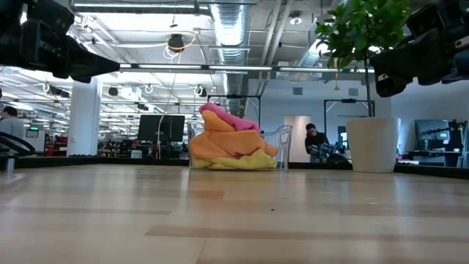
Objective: Fold microfiber towels
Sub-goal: Return to Home Position
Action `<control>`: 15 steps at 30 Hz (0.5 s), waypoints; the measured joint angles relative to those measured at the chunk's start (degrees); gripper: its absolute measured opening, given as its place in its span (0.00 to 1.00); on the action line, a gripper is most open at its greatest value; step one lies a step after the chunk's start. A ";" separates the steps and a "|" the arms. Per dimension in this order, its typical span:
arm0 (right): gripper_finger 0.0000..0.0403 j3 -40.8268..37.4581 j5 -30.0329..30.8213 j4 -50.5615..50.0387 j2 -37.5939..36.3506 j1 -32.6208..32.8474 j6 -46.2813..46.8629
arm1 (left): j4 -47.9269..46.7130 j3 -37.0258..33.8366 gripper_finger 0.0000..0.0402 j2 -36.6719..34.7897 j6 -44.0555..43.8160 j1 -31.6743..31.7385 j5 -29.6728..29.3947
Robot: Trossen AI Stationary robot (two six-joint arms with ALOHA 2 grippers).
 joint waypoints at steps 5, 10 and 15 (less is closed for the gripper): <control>0.10 0.00 0.00 -0.27 0.00 0.00 -0.11 | -0.07 0.00 0.00 0.00 0.30 0.00 0.00; 0.10 -0.02 0.00 -0.29 0.00 0.00 -0.14 | -0.07 0.00 0.00 0.00 0.41 0.00 -0.02; 0.09 -0.02 0.01 -0.29 0.00 0.00 -0.15 | -0.09 0.00 0.00 0.00 0.41 0.00 -0.02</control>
